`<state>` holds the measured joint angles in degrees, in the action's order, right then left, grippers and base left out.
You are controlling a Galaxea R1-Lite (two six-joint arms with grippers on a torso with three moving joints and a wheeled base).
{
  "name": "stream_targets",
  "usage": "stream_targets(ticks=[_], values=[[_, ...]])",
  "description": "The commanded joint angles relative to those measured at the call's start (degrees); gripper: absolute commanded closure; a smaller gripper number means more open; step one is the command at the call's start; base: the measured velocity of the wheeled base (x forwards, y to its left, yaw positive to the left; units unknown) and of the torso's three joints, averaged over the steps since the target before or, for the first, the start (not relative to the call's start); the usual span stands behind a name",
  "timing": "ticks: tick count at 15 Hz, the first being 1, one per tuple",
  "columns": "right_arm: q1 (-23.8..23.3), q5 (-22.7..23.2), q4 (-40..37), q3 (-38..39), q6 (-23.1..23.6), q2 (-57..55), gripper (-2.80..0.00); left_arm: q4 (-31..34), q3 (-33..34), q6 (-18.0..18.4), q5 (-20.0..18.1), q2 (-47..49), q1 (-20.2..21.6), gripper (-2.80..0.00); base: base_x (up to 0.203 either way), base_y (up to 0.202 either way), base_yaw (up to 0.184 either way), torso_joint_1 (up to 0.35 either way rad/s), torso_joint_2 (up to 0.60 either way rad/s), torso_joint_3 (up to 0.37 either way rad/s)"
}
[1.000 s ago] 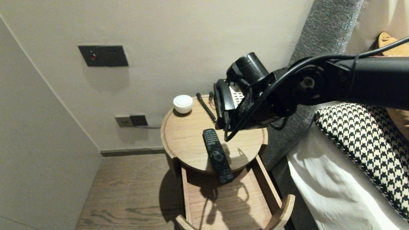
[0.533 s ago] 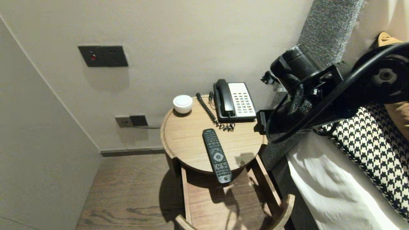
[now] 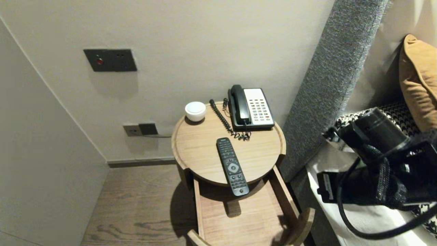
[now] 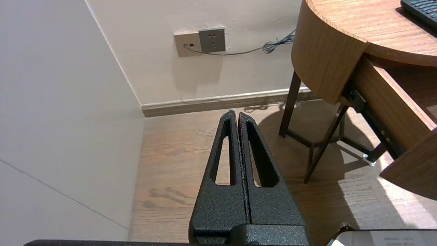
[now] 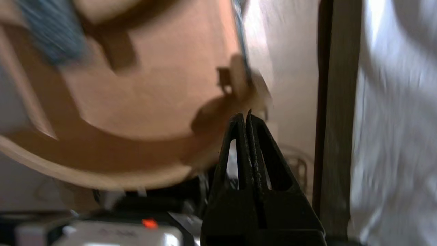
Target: Close the nightstand drawer
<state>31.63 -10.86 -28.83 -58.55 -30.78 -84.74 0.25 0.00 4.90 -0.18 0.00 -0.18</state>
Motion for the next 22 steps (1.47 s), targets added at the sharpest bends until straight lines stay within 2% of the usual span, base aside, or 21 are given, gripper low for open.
stream_targets(ticks=[1, 3, 5, 6, 9, 14, 22], values=[[0.44, 0.21, 3.26, 10.4, -1.82, 4.94, 0.0, 0.02, 0.0, 0.02, 0.01, 0.0, 0.01, 0.0, 0.0, 0.0, 0.0, 0.0, 0.0, 0.0], [1.96, 0.44, 8.96, 19.16, -5.74, 5.54, 0.0, 0.0, 0.0, 0.02, 0.01, 0.0, 0.01, 0.0, 0.0, 0.0, 0.0, 0.0, 0.0, 0.0], [3.83, 0.49, 18.02, 27.86, -8.74, 4.94, 0.0, 0.02, 0.0, 0.02, 0.01, 0.0, 0.01, 0.0, 0.0, 0.0, 0.0, 0.0, 0.0, 0.0], [4.66, 0.43, 23.41, 30.87, -10.28, 3.55, 0.0, -0.07, 0.0, 0.02, 0.01, 0.0, 0.01, 0.0, 0.0, 0.0, 0.0, 0.0, 0.0, 0.0], [5.84, 0.33, 31.39, 34.73, -12.69, -2.03, 0.0, 0.02, 0.0, 0.02, 0.01, 0.0, 0.01, 0.0, 0.0, 0.0, 0.0, 0.0, 0.0, 0.0], [5.38, 0.1, 41.2, 35.13, -12.81, -8.75, 0.0, 0.01, 0.0, 0.02, 0.01, 0.0, 0.01, 0.0, 0.0, 0.0, 0.0, 0.0, 0.0, 0.0], [4.21, -0.53, 40.96, 25.25, -12.57, -11.68, 0.0, 0.02, 0.0, 0.02, 0.01, 0.0, 0.01, 0.0, 0.0, 0.0, 0.0, 0.0, 0.0, 0.0]])
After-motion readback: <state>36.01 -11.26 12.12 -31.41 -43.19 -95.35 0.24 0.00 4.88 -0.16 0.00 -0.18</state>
